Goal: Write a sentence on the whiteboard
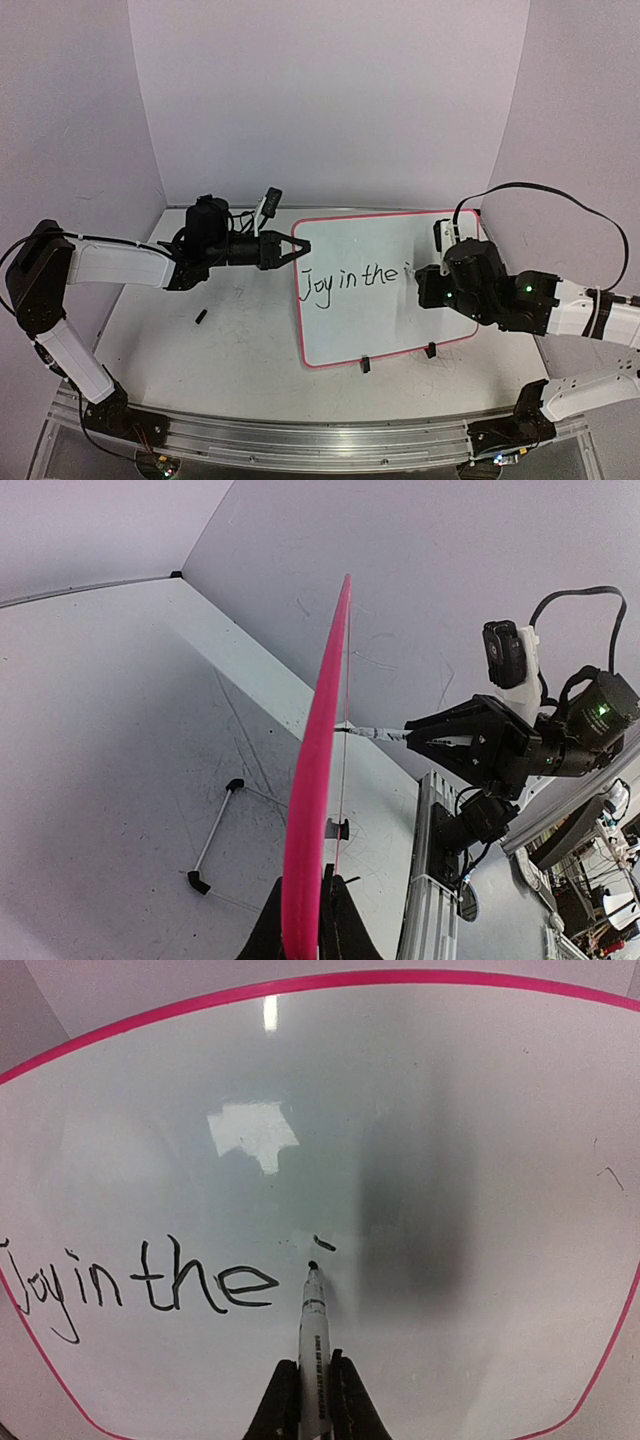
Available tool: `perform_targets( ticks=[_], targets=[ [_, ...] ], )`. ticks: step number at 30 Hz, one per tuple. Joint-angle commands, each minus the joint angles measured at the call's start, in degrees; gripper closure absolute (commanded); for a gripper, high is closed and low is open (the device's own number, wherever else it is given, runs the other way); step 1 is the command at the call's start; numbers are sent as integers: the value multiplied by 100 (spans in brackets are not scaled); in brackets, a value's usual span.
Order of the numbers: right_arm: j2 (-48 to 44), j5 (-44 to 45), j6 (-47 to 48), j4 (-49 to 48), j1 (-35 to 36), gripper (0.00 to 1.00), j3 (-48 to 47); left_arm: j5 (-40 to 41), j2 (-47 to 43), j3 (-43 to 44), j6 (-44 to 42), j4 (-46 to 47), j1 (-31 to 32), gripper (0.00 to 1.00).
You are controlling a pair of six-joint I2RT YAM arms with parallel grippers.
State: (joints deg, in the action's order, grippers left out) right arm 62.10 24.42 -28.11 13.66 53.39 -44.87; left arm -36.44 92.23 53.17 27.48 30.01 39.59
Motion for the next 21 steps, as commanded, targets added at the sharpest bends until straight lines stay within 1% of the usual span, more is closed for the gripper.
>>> perform_targets(
  ticks=[1, 11, 21],
  targets=[
    [94, 150, -32, -170, -19, 100, 0, 599, 59, -8, -339, -320, -36, 100],
    [-69, 530, -236, -25, -19, 100, 62, 602, 64, -20, -339, -329, -32, 100],
    [-61, 283, -184, 40, -17, 100, 149, 596, 79, -11, -331, -330, -33, 100]
  ],
)
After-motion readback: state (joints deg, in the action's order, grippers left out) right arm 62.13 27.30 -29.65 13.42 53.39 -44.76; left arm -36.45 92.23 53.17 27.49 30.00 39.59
